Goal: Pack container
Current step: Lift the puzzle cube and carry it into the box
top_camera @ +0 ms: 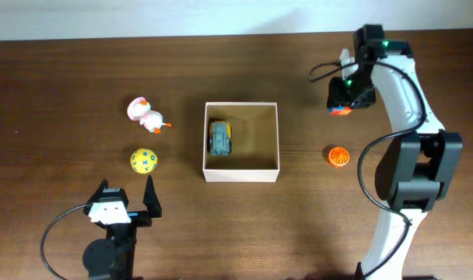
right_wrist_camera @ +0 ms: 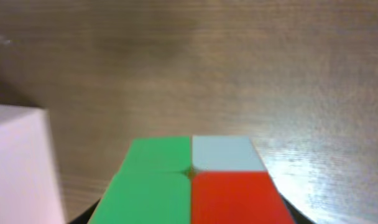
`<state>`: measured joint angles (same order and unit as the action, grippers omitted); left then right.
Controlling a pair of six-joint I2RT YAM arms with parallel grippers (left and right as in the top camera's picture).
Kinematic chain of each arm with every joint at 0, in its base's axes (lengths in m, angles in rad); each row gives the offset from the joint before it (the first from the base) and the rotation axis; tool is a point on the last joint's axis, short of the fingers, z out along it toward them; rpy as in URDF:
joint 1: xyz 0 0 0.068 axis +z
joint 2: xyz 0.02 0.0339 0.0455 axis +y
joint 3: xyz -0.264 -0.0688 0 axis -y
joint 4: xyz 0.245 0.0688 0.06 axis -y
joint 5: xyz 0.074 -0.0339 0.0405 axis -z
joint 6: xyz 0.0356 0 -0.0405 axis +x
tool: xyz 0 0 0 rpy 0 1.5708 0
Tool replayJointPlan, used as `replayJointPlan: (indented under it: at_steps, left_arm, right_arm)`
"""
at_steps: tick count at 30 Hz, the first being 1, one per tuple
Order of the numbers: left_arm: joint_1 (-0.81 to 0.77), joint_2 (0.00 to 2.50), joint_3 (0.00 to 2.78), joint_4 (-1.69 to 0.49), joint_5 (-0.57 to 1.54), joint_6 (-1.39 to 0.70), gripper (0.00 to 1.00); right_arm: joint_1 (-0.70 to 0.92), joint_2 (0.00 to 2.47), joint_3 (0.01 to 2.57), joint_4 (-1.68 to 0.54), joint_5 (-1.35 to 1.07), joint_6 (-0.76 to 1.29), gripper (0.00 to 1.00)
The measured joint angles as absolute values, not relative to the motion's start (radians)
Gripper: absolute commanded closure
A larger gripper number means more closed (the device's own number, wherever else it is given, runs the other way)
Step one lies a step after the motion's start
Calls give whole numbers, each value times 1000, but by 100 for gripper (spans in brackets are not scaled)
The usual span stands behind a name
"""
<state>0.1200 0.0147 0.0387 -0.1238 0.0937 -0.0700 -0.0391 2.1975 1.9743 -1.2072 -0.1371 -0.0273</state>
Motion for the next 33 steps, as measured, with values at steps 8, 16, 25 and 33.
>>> replayJointPlan:
  at_steps: [8, 16, 25, 33]
  left_arm:
    - [120, 15, 39, -124, 94, -70, 1]
    - [120, 15, 39, -124, 94, -70, 1]
    - [120, 15, 39, -124, 94, -70, 1]
    - [120, 15, 39, -124, 94, -70, 1]
  right_arm:
    - [-30, 2198, 2144, -1321, -337, -46, 52]
    - [96, 2198, 2172, -1340, -491, -83, 52]
    - [284, 2198, 2173, -1323, -508, -82, 51]
    - [421, 2198, 2173, -1324, -282, -6, 51]
